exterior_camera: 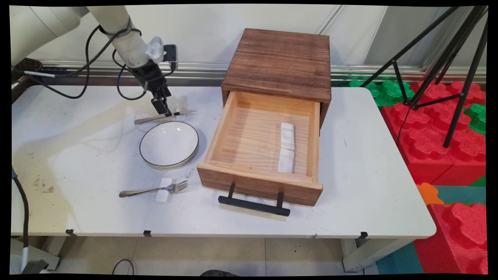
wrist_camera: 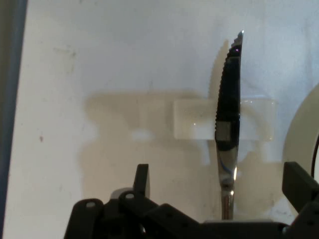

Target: Pick up the knife from the left of the white plate, then place the picked object into the drawer

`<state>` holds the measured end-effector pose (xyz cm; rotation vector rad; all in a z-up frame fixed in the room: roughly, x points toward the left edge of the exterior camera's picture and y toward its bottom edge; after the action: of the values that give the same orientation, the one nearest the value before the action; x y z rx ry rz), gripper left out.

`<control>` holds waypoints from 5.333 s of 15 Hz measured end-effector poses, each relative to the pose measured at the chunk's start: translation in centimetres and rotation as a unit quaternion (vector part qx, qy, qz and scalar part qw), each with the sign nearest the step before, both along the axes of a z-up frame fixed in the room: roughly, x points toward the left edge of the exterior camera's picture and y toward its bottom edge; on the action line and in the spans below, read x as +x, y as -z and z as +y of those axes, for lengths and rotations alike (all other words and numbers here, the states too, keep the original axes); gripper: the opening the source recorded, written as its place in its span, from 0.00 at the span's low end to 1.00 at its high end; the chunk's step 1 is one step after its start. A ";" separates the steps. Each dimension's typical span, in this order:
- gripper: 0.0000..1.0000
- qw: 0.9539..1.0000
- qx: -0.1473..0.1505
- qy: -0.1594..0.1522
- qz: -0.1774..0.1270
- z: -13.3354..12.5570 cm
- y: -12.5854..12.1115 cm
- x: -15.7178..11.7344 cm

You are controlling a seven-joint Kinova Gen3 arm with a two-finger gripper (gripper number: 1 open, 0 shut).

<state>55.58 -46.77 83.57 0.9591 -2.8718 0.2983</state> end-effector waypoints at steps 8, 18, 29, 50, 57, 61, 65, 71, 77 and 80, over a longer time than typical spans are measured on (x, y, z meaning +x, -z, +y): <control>1.00 1.000 0.015 -0.003 0.004 -1.1 2.0 1.1; 1.00 1.000 0.028 -0.008 0.010 -1.0 3.0 2.1; 0.00 0.999 0.034 -0.012 0.019 -0.9 3.6 2.5; 0.00 0.993 -0.033 -0.109 0.013 1.7 -3.9 2.5; 0.00 0.988 -0.096 -0.121 0.028 1.9 -9.5 -0.6; 0.00 0.987 -0.116 -0.108 0.037 2.2 -11.6 -2.7; 0.00 0.986 -0.134 -0.085 0.055 3.2 -13.9 -6.1; 0.00 0.986 -0.139 -0.029 0.091 5.0 -16.1 -12.5; 0.00 0.982 -0.133 0.046 0.128 5.7 -17.0 -19.1; 0.00 0.978 -0.131 0.079 0.145 5.4 -17.0 -22.1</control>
<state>33.51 -41.35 100.56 0.6605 -2.5439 0.4654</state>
